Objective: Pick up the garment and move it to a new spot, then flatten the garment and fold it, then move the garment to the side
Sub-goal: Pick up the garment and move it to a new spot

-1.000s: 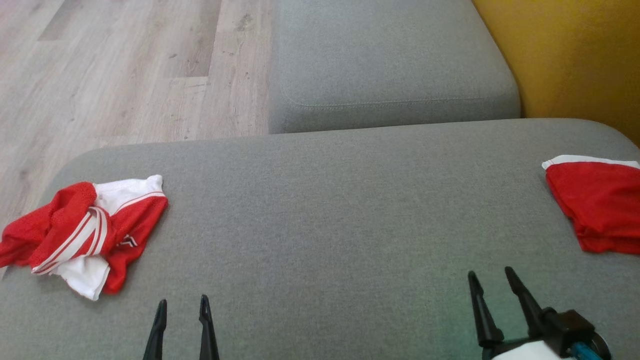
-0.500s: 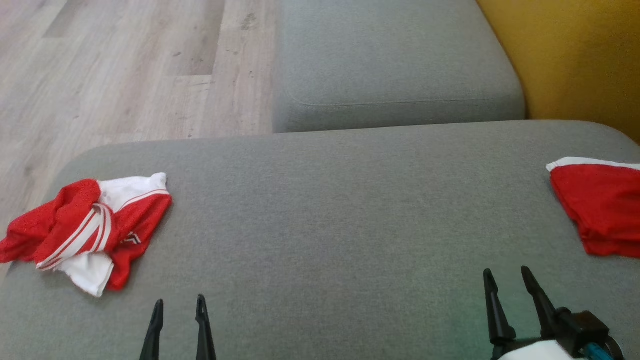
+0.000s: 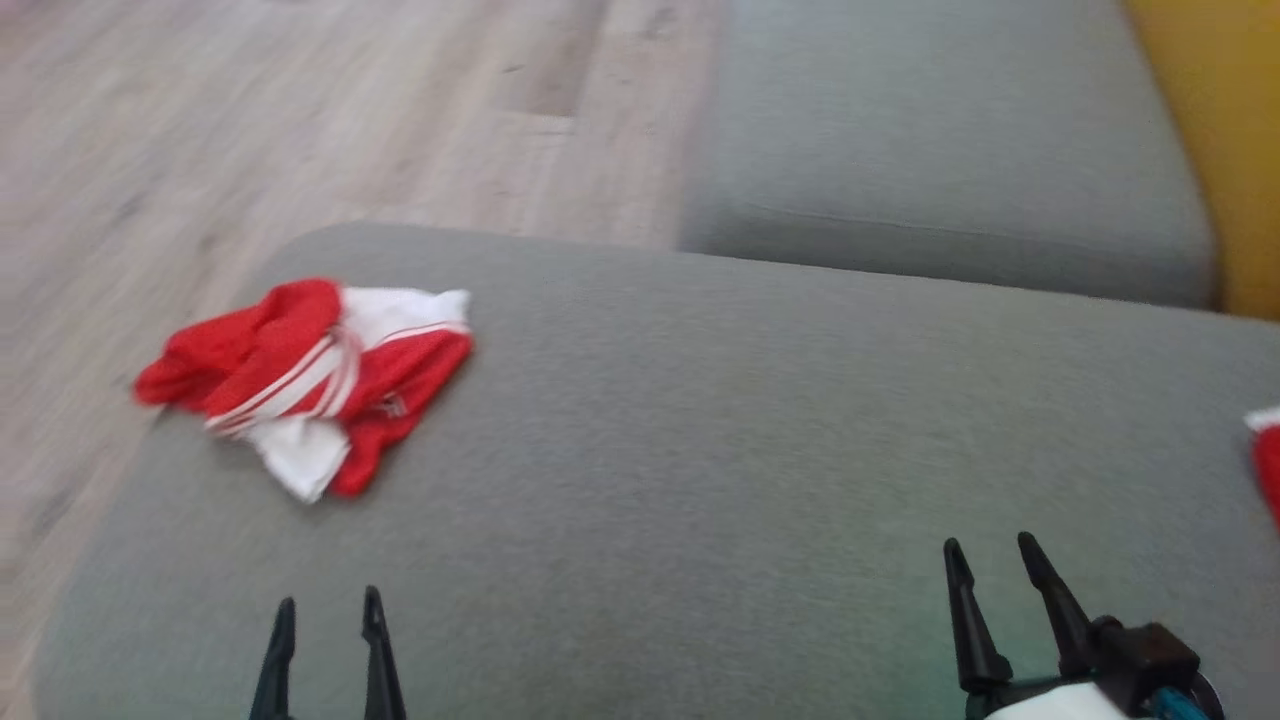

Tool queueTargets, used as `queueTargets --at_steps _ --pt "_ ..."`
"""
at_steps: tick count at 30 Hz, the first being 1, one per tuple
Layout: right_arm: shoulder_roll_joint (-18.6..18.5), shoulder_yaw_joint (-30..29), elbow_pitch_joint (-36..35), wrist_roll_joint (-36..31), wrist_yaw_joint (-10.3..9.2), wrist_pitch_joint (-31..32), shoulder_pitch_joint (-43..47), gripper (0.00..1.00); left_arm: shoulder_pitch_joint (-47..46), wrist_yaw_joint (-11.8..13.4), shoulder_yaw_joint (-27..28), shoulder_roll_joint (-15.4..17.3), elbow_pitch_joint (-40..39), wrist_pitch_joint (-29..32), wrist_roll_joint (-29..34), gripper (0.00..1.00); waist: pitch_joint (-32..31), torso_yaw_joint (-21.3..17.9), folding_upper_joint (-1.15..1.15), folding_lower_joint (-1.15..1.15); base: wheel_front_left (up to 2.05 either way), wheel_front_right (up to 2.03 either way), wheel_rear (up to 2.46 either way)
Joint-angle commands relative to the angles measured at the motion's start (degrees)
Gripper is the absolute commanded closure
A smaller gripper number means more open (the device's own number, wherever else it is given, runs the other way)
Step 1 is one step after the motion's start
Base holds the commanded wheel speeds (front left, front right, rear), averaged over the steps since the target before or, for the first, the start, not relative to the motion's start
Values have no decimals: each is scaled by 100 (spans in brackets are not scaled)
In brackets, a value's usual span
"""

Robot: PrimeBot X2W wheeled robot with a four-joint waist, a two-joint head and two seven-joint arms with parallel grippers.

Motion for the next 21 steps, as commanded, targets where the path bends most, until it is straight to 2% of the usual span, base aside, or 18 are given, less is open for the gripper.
queueTargets --at_steps 1,9,16,21 --pt "-35 153 -196 48 -4 -62 -252 0 -257 10 196 -17 -214 -29 69 0 48 391 0 0 0 0 0" --pt "-35 195 -152 77 -4 -62 -306 0 -209 -21 337 -17 -306 -29 184 0 128 1073 0 0 0 0 0" --pt "-35 227 -127 -36 -4 -62 -342 0 -258 -6 425 -17 -462 -29 361 0 294 1206 0 0 0 0 0" --pt "-102 190 -138 -228 -4 -62 -323 0 -681 -108 581 23 -601 -29 440 0 633 1175 0 0 0 0 0"
